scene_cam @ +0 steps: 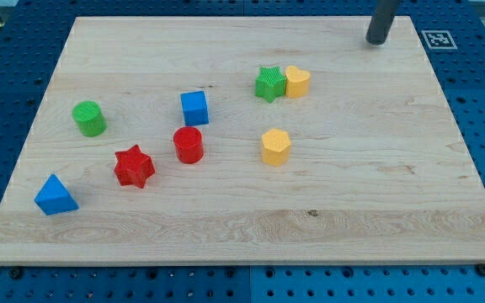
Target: Push the yellow heart and green star to the left side
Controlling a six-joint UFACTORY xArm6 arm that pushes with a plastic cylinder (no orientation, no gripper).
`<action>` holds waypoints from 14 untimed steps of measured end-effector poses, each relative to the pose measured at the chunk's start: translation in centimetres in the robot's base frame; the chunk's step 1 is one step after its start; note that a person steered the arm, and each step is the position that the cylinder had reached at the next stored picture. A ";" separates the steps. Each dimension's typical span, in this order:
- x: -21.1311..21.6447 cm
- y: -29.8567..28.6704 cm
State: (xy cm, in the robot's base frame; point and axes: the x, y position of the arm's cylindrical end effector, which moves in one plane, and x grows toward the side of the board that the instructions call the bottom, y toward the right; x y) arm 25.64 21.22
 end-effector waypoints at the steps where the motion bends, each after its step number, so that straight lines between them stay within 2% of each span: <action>1: 0.0 -2.2; 4: 6.7 -5.5; 6: 7.7 -7.0; 8: 10.7 -8.5; 14: 10.3 -10.4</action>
State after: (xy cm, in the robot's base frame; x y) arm 35.91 10.79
